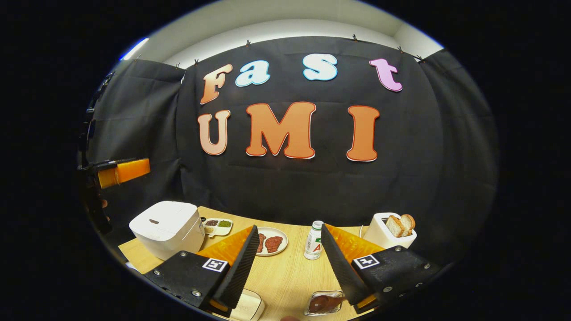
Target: Close the left gripper, press the button to open the rice cooker; take a wooden spoon from the chopstick holder with the right hand, scoop a spoonful of rice and pour it into the rice cooker, then put the wooden spoon back into the chopstick holder.
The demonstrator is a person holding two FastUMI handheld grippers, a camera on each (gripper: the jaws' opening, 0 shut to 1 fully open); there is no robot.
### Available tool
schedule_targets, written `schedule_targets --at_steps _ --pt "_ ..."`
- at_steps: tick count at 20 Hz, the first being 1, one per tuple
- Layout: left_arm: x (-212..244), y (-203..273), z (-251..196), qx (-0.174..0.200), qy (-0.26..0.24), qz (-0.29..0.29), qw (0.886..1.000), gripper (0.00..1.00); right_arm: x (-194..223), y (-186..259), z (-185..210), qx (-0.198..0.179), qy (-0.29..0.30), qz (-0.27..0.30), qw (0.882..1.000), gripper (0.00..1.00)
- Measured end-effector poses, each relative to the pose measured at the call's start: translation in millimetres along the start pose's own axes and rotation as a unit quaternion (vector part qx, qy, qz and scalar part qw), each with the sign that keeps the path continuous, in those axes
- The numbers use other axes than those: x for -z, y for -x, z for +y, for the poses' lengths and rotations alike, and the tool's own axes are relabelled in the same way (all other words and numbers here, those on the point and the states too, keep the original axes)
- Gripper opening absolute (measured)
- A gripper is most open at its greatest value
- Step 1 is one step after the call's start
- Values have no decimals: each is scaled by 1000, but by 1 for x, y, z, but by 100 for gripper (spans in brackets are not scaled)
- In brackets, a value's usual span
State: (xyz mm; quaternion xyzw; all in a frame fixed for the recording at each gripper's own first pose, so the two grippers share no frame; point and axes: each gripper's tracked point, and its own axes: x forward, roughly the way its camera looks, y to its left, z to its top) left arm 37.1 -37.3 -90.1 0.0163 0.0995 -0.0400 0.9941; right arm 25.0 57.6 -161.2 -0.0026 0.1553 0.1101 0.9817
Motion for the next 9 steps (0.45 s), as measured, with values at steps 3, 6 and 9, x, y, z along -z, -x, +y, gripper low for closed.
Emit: schedule_targets --at_steps 3,6,9 --pt "-10 -6 -6 6 -10 -15 1000 100 -19 -11 4 -1 9 -16 1000 87" --pt "-23 -18 -12 17 -6 -32 999 100 -34 -24 1 6 11 -24 1000 87" --pt "-32 -27 -17 19 28 -45 998 100 -52 -26 4 0 8 -36 999 87"
